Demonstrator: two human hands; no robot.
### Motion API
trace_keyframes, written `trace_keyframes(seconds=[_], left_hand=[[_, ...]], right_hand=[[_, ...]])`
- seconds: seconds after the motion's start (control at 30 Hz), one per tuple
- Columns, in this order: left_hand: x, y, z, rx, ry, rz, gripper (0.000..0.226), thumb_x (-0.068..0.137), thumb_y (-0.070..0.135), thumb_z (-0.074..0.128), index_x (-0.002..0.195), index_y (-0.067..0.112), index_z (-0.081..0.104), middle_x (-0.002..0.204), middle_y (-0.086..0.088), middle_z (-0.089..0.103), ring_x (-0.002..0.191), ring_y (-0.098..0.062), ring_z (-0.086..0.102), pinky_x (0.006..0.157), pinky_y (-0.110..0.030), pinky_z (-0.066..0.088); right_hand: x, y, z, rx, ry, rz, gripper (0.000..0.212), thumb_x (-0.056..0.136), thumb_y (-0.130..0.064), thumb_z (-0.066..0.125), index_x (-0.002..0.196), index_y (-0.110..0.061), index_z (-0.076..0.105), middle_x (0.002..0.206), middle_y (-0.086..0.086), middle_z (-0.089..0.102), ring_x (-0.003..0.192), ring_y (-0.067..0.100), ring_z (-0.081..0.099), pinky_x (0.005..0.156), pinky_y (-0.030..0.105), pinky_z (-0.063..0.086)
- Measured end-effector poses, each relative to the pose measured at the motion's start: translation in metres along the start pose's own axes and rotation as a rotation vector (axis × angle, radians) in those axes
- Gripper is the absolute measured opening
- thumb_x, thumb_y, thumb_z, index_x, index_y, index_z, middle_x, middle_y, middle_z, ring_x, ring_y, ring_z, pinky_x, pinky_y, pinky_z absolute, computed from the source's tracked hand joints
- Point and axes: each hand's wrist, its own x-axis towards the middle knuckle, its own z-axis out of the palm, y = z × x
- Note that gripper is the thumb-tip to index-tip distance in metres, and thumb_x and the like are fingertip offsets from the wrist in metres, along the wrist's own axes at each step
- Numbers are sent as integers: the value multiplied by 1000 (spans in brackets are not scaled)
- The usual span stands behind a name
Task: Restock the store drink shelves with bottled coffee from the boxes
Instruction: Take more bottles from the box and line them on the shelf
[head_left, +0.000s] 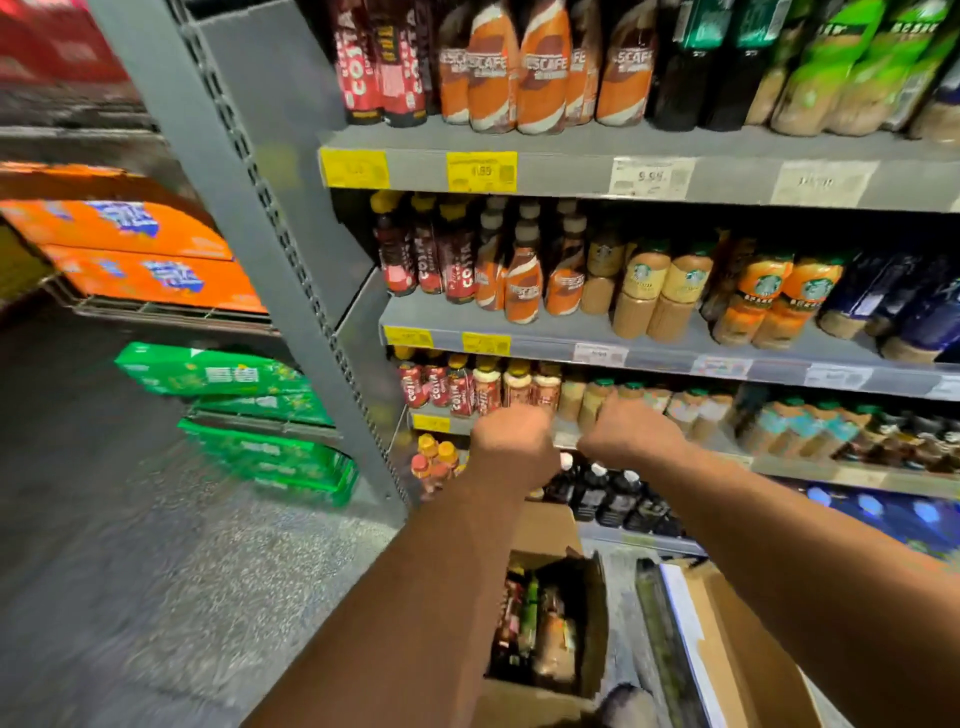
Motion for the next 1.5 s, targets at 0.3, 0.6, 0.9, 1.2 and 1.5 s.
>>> trace_keyframes(seconds=[0.3, 0.6, 0.9, 1.2, 1.5], left_hand=[[-66, -32, 41, -25, -40, -15, 24, 93, 19, 47, 114, 18, 56, 121, -8, 58, 113, -30, 54, 84, -36, 43], [-72, -47, 83, -119, -153, -40, 37, 93, 16, 49, 130, 18, 52, 130, -8, 54, 116, -30, 52, 90, -38, 45], [-23, -39, 162, -194, -327, -78, 30, 93, 20, 50, 122, 16, 57, 118, -9, 59, 106, -29, 57, 88, -40, 48], [27, -35, 287, -353, -455, -226, 17, 91, 20, 50, 105, 16, 59, 108, -7, 62, 100, -29, 59, 81, -38, 49], [68, -47, 469, -687, -478, -462, 30, 97, 18, 46, 125, 15, 54, 130, -5, 51, 109, -25, 54, 86, -36, 47]], right_hand=[[-55, -26, 58, -38, -5, 0, 32, 85, -34, 58, 107, -10, 61, 109, 12, 65, 96, 29, 64, 72, 32, 49], [-49, -8, 105, -8, -143, 17, 20, 88, -21, 53, 71, -11, 47, 69, 1, 48, 59, 15, 48, 51, 22, 36], [10, 41, 168, 73, -278, 128, 21, 86, -24, 53, 69, -12, 50, 79, 7, 54, 81, 30, 56, 67, 32, 41], [53, 90, 282, 291, -444, 281, 31, 88, -22, 53, 111, -3, 60, 111, 17, 63, 92, 30, 59, 67, 26, 40], [116, 104, 443, 481, -522, 652, 40, 97, -13, 44, 135, 0, 45, 134, 18, 50, 120, 34, 50, 97, 37, 42]])
